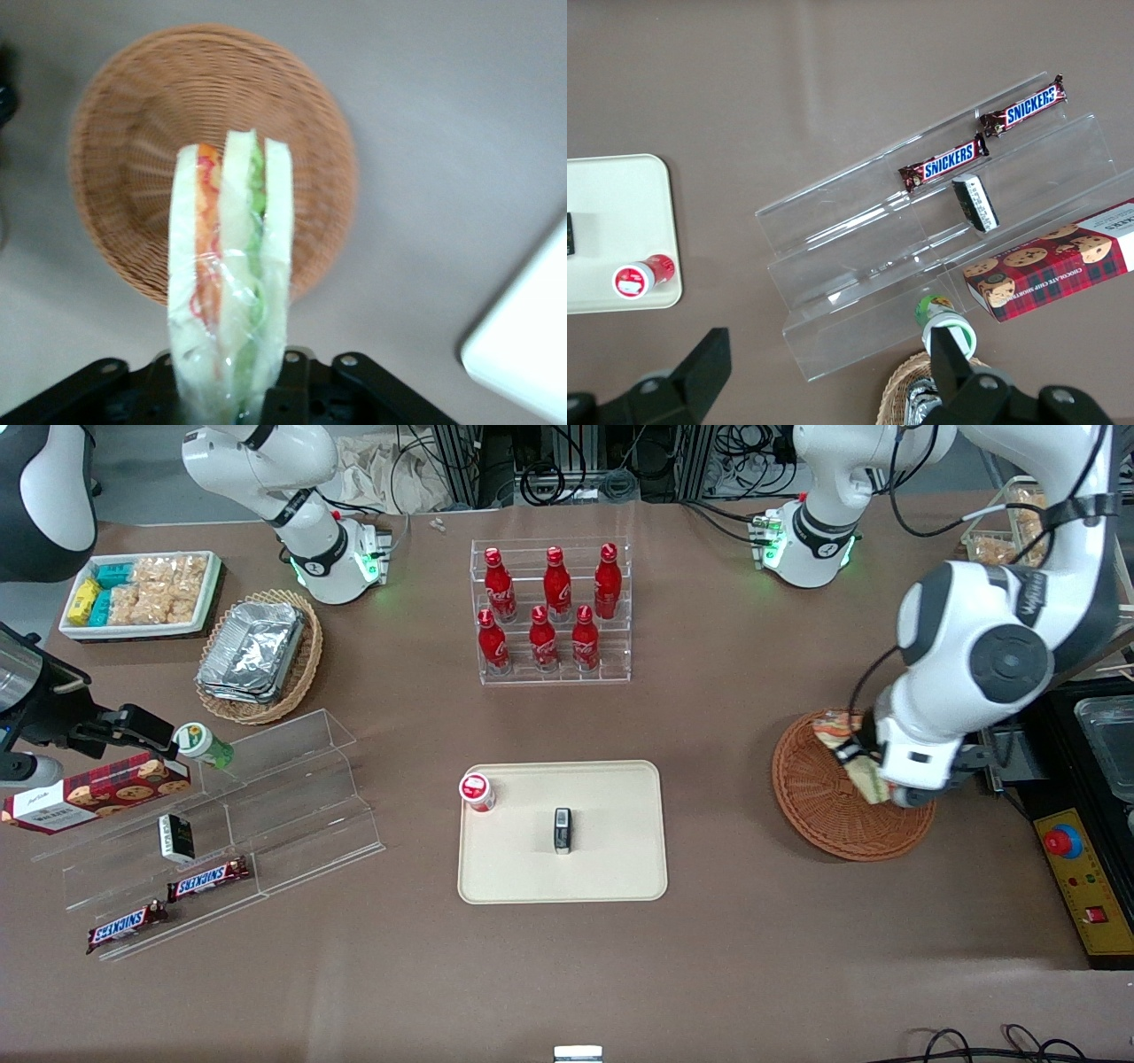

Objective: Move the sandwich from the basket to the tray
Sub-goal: 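Carry the sandwich to the white tray and lower it beside the black packet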

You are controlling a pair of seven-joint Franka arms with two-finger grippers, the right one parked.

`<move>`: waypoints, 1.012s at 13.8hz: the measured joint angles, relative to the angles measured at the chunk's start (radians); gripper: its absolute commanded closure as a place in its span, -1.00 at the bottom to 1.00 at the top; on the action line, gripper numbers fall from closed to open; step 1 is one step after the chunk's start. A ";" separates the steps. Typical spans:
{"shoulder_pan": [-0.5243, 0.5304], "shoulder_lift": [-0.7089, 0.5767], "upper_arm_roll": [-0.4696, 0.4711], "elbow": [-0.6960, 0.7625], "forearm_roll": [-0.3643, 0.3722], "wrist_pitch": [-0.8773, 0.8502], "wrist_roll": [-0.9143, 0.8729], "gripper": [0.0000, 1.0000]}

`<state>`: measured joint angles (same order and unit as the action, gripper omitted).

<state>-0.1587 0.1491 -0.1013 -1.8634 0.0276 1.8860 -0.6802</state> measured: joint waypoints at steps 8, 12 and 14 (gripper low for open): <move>-0.101 0.342 -0.265 0.209 0.090 0.133 0.055 1.00; -0.161 0.551 -0.266 0.332 0.202 0.240 0.066 1.00; -0.181 0.616 -0.266 0.372 0.228 0.281 0.066 1.00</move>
<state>-0.3399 0.7654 -0.3670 -1.4916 0.2559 2.1674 -0.6144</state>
